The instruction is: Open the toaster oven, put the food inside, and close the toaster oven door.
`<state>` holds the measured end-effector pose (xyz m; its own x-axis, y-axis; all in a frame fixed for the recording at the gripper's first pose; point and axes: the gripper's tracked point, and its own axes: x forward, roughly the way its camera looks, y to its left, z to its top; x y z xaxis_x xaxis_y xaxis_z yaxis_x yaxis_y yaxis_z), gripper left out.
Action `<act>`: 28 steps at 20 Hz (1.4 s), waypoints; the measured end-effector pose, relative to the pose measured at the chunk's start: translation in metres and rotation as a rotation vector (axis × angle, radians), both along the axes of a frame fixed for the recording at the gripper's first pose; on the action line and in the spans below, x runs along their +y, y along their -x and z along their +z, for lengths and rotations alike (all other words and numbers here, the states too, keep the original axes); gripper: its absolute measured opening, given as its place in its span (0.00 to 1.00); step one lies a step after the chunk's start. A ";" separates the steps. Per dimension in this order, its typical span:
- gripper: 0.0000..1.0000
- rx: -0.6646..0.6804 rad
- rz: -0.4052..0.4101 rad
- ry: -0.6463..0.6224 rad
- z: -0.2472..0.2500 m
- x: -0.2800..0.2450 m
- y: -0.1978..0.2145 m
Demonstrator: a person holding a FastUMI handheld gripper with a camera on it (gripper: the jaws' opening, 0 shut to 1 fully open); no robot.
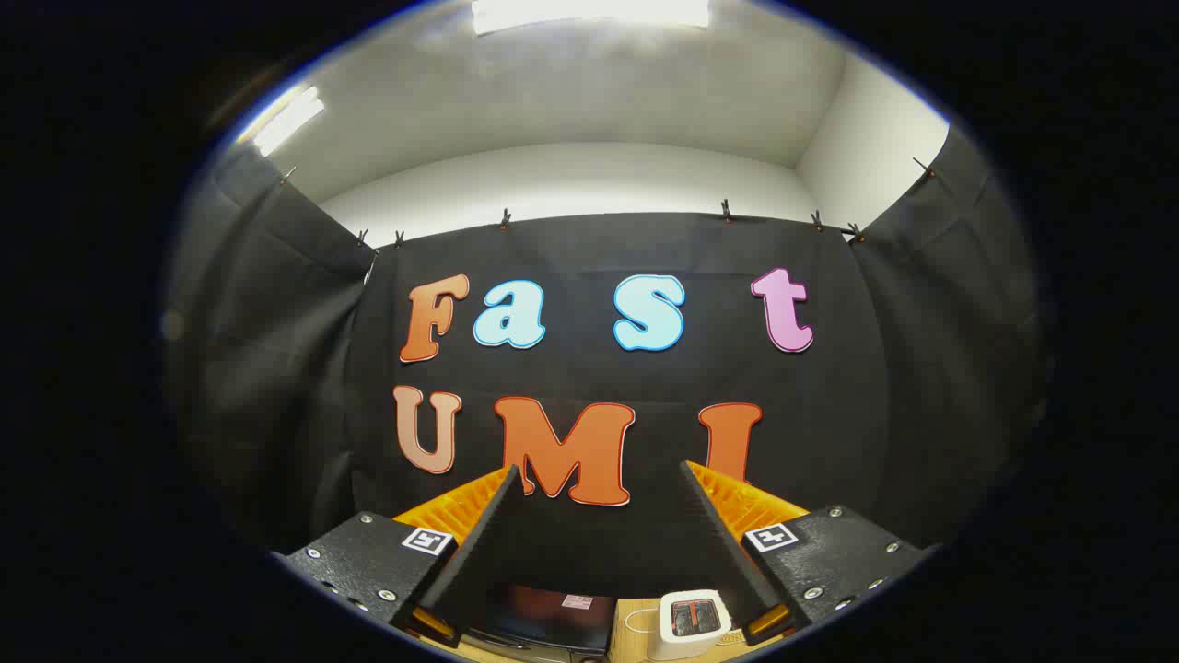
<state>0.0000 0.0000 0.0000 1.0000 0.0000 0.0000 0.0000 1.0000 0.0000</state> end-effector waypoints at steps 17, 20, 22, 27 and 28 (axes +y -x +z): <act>0.99 0.009 0.006 -0.056 -0.005 0.003 -0.009; 0.99 0.068 0.020 -0.075 -0.032 0.014 -0.011; 0.99 0.112 0.028 -0.079 -0.052 0.022 -0.011; 1.00 0.290 0.080 -0.137 -0.122 0.060 -0.006; 1.00 0.330 0.090 -0.155 -0.138 0.068 -0.005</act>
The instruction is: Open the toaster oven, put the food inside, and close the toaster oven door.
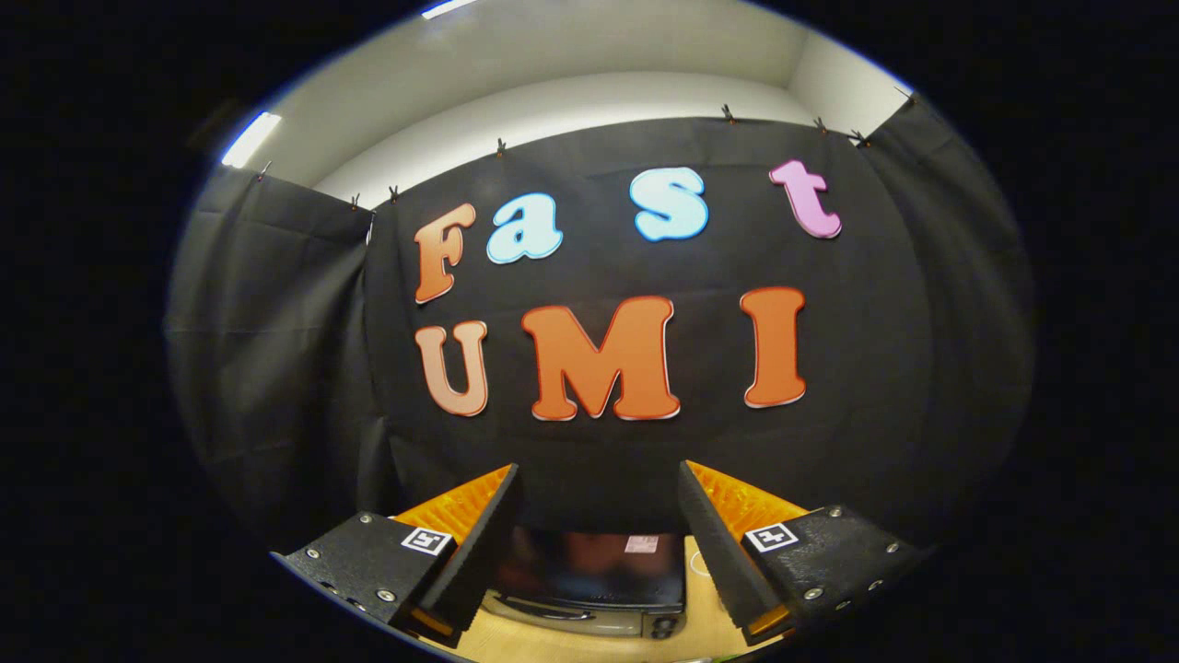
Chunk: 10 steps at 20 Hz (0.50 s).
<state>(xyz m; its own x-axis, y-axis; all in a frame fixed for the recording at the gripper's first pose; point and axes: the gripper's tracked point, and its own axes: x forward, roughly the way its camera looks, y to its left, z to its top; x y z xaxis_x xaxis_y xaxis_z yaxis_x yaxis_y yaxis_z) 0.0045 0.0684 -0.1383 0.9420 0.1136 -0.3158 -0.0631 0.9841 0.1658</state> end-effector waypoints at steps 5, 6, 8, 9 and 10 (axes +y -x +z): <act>0.99 0.152 0.036 -0.039 -0.061 0.032 0.005; 0.99 0.179 0.047 -0.040 -0.074 0.040 0.007; 0.99 0.238 0.068 -0.044 -0.099 0.054 0.014; 0.98 0.273 0.076 -0.045 -0.114 0.061 0.018; 0.98 0.316 0.080 -0.046 -0.130 0.067 0.022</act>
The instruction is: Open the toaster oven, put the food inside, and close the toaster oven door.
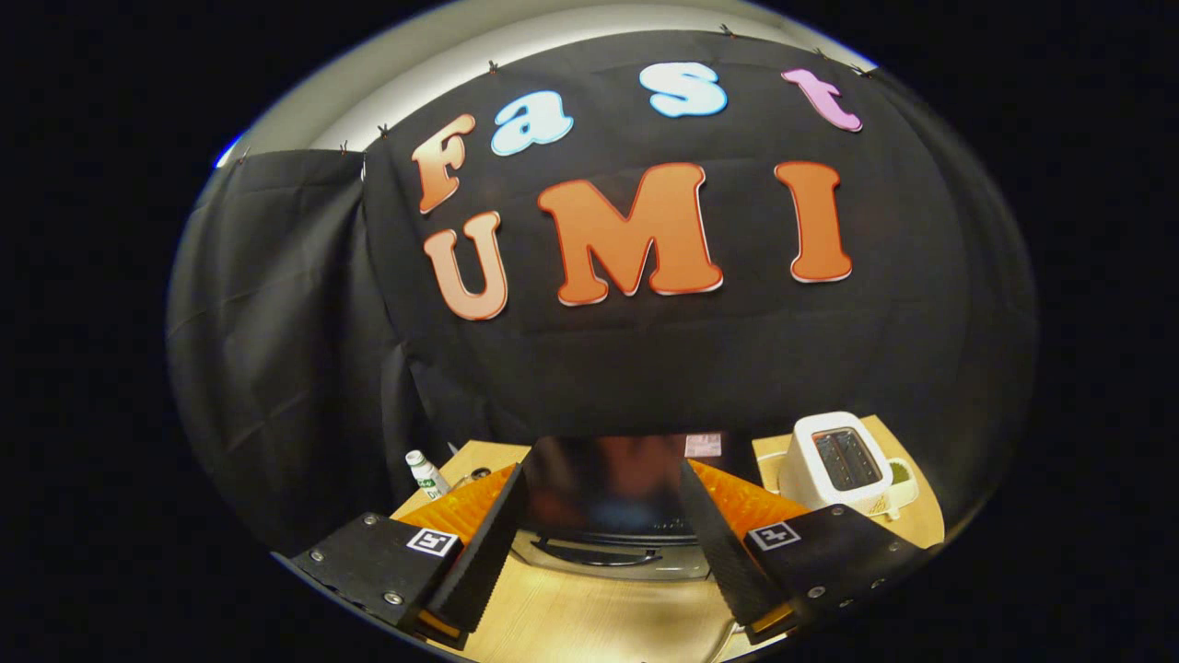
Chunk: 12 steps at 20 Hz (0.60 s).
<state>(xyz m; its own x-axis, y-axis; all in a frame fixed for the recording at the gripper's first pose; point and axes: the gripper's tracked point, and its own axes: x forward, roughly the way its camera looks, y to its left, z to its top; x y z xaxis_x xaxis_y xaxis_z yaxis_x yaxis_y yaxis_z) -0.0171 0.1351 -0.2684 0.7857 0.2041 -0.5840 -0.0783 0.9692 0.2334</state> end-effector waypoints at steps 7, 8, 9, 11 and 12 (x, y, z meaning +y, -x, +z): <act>0.97 0.176 0.003 0.042 -0.074 0.021 0.011; 0.97 0.188 0.001 0.058 -0.081 0.023 0.012; 0.97 0.196 0.001 0.067 -0.087 0.026 0.011; 0.97 0.197 -0.012 0.084 -0.098 0.030 0.009; 0.97 0.207 -0.019 0.096 -0.104 0.031 0.011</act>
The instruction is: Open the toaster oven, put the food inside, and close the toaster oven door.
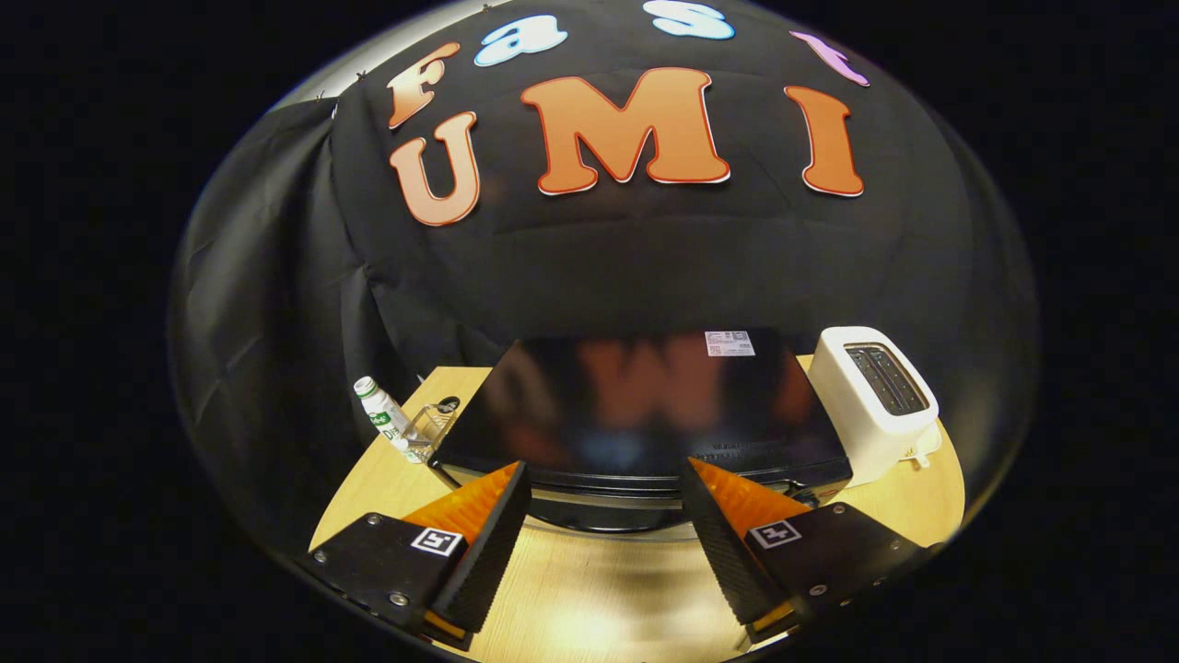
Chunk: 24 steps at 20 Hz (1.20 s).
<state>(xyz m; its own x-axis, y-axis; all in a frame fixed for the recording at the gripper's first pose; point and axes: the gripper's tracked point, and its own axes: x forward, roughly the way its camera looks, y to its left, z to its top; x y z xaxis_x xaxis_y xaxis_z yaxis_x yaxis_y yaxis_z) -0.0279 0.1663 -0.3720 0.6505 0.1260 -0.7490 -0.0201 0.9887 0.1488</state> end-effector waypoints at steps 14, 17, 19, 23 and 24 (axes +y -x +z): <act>0.88 -0.024 -0.012 0.051 -0.012 0.004 0.036; 0.82 0.022 0.025 0.055 -0.013 0.004 0.066; 0.79 0.072 0.049 0.047 -0.016 0.006 0.090; 0.79 0.136 0.059 0.017 -0.025 0.010 0.125; 0.79 0.173 0.058 0.008 -0.030 0.012 0.136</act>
<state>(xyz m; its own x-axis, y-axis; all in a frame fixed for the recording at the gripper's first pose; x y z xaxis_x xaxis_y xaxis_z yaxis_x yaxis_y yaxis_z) -0.1642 0.1778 -0.4022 0.5036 0.1532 -0.8503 -0.0518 0.9877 0.1473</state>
